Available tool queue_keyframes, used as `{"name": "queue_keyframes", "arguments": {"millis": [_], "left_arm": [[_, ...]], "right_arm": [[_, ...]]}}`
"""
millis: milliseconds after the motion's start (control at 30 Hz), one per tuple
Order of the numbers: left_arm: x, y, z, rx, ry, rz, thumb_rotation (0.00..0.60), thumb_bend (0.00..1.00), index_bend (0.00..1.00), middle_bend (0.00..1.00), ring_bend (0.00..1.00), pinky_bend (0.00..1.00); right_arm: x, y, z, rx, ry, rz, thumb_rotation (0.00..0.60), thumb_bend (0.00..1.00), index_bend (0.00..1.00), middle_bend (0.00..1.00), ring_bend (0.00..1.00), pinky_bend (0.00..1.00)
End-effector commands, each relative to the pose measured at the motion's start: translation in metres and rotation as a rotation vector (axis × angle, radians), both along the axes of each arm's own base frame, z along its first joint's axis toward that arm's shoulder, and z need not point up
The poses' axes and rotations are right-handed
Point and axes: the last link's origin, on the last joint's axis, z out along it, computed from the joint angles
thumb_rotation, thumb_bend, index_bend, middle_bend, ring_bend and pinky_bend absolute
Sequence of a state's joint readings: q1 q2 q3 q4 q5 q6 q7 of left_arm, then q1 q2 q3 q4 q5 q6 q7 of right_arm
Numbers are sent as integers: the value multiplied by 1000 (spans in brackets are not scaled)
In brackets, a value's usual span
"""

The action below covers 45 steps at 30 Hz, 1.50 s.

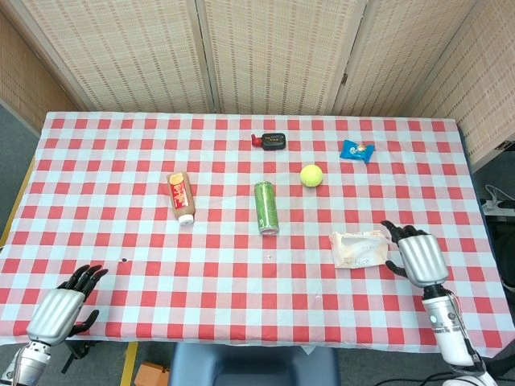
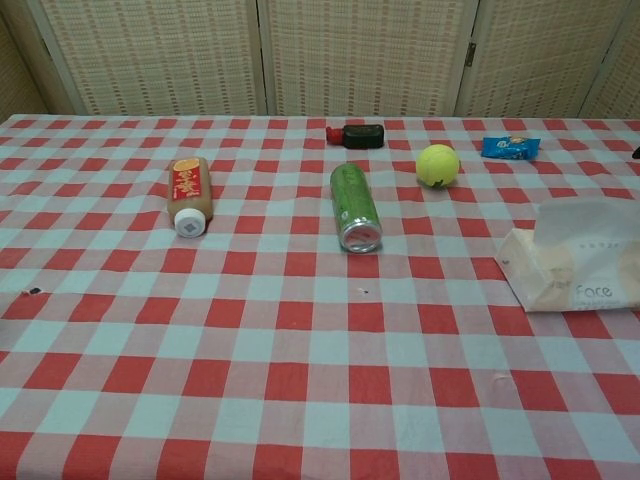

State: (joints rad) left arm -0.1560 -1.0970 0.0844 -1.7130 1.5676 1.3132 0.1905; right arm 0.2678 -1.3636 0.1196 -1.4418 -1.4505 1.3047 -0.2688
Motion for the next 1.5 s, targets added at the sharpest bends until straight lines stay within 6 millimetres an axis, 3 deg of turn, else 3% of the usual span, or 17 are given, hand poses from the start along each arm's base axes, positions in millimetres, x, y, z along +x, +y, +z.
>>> {"name": "queue_keyframes", "arguments": {"millis": [33, 467, 933, 1367, 1500], "left_arm": [[0, 0, 0, -2, 0, -1, 600, 392, 118, 80, 53, 378], [0, 0, -1, -6, 3, 0, 600, 388, 117, 79, 53, 379], [0, 0, -1, -8, 5, 0, 600, 387, 118, 79, 53, 378], [0, 0, -1, -9, 6, -2, 600, 389, 118, 79, 53, 378], [0, 0, -2, -10, 8, -1, 600, 388, 118, 79, 53, 378]], "right_arm": [[0, -9, -6, -11, 16, -6, 600, 41, 264, 537, 426, 667], [-5, -23, -16, -43, 24, -16, 600, 55, 371, 665, 569, 808], [-10, -34, -27, -46, 77, -28, 600, 313, 496, 683, 583, 863], [-10, -33, -36, -18, 72, -38, 600, 432, 508, 602, 555, 864], [-7, -32, -35, -45, 45, 1, 600, 529, 670, 602, 573, 864]]}}
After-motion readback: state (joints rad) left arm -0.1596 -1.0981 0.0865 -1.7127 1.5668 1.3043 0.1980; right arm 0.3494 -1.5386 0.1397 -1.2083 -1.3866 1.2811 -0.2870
